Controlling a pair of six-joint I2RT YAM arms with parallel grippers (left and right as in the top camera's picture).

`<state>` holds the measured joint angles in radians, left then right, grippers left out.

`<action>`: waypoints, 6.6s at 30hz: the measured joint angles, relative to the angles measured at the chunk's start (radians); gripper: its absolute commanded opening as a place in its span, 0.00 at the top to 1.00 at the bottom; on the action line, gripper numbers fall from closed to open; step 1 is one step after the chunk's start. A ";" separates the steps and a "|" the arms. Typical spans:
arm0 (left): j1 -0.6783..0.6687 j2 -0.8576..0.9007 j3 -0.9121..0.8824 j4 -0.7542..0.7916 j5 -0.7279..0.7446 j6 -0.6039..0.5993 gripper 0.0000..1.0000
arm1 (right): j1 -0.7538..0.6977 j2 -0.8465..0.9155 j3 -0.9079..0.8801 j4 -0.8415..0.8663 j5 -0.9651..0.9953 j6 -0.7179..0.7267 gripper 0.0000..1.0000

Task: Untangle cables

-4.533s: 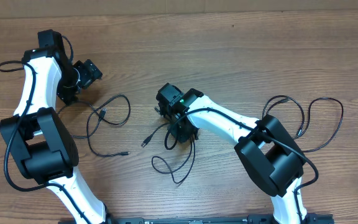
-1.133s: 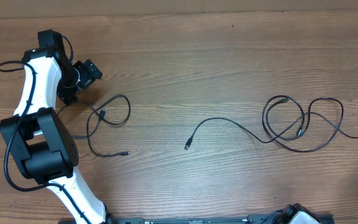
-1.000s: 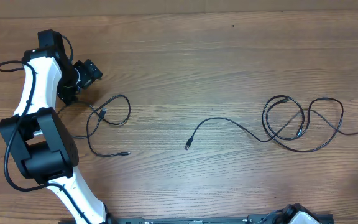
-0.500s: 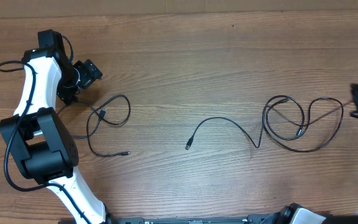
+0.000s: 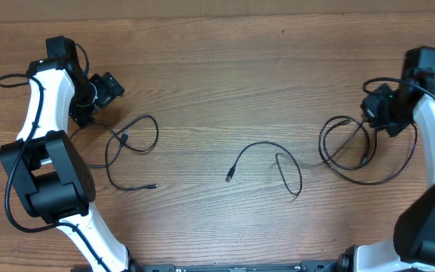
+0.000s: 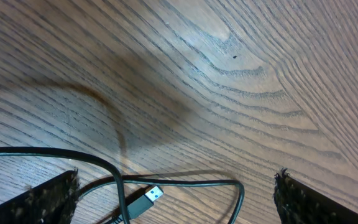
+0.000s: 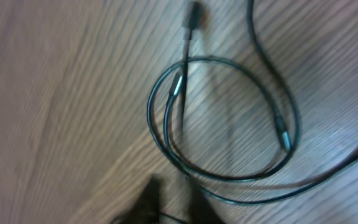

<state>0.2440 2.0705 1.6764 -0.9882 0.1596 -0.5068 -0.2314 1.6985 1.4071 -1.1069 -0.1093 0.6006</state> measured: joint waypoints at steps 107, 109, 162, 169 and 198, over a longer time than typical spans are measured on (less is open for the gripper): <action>0.000 0.000 0.000 0.000 0.000 0.000 0.00 | -0.021 0.043 0.356 -0.143 0.083 -0.126 0.04; 0.000 0.000 0.000 0.000 0.000 0.000 0.00 | -0.019 0.043 0.356 -0.144 0.083 -0.130 0.01; 0.105 0.000 0.000 -0.037 -0.220 -0.013 0.78 | 0.560 0.043 0.074 0.105 -0.033 -0.130 0.00; 0.176 0.000 -0.001 -0.044 -0.269 -0.051 0.96 | 0.601 0.043 0.074 0.121 -0.033 -0.130 0.00; 0.061 -0.053 -0.365 0.181 0.106 -0.071 0.96 | 0.633 0.043 0.074 0.107 -0.033 -0.130 0.00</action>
<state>0.3050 2.0178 1.3109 -0.8070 0.2661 -0.5781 0.4019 1.7420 1.4807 -0.9997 -0.1421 0.4709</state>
